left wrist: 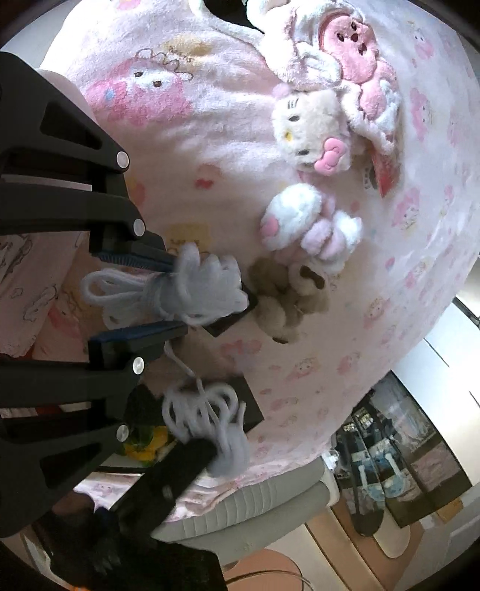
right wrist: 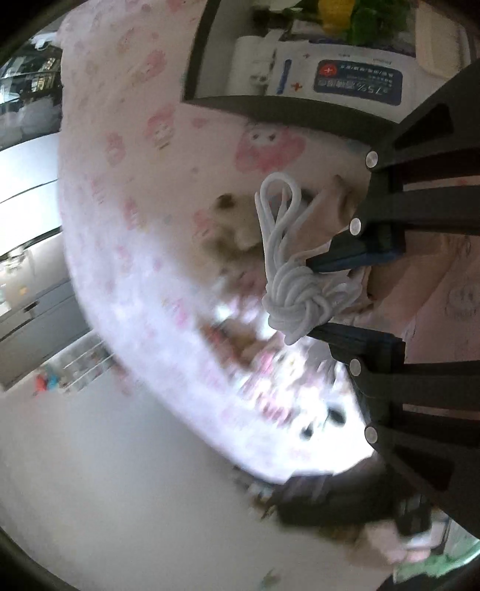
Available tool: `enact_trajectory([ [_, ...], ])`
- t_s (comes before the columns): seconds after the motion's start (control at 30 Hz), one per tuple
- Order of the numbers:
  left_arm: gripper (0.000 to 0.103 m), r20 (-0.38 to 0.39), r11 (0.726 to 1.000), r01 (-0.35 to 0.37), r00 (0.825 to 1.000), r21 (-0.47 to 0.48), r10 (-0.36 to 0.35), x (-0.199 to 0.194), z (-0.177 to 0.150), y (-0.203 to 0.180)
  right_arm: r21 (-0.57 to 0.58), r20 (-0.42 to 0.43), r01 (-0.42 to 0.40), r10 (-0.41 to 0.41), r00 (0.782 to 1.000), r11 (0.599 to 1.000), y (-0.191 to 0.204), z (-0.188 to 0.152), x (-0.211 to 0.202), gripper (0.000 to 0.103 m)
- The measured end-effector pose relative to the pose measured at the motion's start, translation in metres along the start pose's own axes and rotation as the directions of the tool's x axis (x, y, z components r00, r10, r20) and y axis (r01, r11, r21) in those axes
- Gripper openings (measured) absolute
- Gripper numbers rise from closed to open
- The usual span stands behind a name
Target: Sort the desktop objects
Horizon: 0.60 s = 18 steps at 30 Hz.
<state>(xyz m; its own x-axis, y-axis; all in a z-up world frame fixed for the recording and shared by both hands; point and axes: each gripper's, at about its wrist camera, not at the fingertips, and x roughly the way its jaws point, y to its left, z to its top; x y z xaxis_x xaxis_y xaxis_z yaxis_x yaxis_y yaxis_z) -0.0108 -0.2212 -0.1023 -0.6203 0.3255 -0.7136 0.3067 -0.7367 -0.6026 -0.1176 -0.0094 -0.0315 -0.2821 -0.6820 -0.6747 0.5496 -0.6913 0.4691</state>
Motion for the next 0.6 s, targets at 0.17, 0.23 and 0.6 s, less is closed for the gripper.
enact_trajectory([
  [0.17,0.023,0.014,0.999,-0.001,1.0,-0.039,0.002,-0.003,-0.001,0.005,-0.064,0.082,-0.051,0.056,0.995,0.997,0.021,0.009,-0.021,0.025],
  [0.23,0.02,0.034,0.999,-0.01,0.999,-0.043,0.011,-0.009,0.0,0.005,-0.093,0.065,0.035,-0.029,0.997,0.995,0.021,0.008,-0.011,0.025],
  [0.6,0.02,-0.042,0.985,-0.171,0.984,0.022,0.172,-0.001,0.019,0.012,-0.093,-0.056,0.308,-0.314,0.948,0.947,0.001,-0.026,0.038,0.037],
])
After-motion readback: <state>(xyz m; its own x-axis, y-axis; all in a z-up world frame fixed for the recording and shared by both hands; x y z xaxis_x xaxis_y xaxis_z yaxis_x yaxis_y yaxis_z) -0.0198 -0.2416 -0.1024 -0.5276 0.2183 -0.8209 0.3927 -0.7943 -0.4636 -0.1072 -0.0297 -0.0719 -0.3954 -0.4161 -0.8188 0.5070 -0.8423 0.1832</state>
